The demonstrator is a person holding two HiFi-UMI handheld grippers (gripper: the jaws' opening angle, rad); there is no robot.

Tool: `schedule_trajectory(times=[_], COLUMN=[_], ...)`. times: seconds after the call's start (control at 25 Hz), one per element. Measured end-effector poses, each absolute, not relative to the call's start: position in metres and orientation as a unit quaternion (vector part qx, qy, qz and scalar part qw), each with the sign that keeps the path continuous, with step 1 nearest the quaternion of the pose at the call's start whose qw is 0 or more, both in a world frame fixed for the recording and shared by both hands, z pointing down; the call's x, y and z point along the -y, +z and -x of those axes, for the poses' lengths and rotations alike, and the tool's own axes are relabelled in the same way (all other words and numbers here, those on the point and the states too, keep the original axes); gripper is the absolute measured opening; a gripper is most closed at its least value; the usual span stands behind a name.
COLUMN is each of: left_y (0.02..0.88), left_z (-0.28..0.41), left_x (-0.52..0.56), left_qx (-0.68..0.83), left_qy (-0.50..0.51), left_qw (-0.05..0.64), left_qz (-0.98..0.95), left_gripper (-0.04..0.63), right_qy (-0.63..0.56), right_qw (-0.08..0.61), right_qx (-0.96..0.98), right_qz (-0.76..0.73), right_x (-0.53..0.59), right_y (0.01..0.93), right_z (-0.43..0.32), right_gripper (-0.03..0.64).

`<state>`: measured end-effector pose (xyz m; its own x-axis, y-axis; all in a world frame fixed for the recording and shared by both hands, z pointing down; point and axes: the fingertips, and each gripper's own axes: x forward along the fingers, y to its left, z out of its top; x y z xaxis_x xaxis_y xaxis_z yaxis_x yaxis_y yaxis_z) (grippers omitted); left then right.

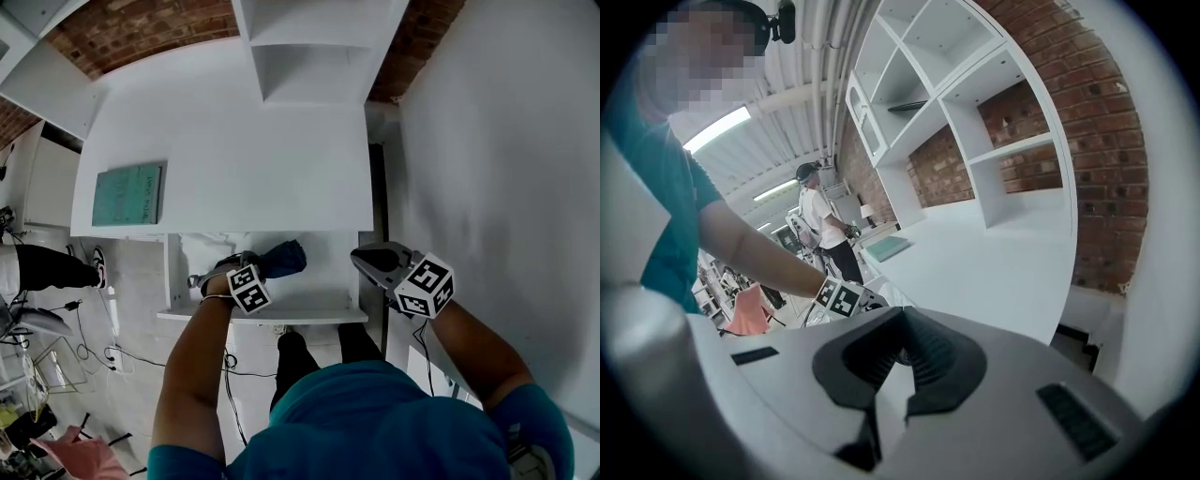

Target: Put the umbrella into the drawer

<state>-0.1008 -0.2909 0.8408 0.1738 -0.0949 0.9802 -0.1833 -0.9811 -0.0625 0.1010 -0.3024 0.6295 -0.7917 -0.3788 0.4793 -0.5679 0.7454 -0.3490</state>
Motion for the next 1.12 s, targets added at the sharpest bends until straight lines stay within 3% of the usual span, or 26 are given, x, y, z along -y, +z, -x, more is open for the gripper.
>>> schedule_trajectory(times=[0.84,1.12], left_y=[0.884,0.865], left_z=[0.098,0.091], left_x=[0.287,0.286], left_qx=[0.087,0.106], left_qy=[0.658,0.643], left_qw=[0.057,0.041], left_qz=[-0.746,-0.758], left_gripper=[0.264,0.309], right_qy=[0.261,0.251], right_qw=[0.203,0.203], right_qx=[0.909,0.912], right_qz=[-0.253,-0.252], right_x=[0.294,0.292], right_y=[0.647,0.635], right_z=[-0.104,-0.099], right_gripper=[0.023,0.023])
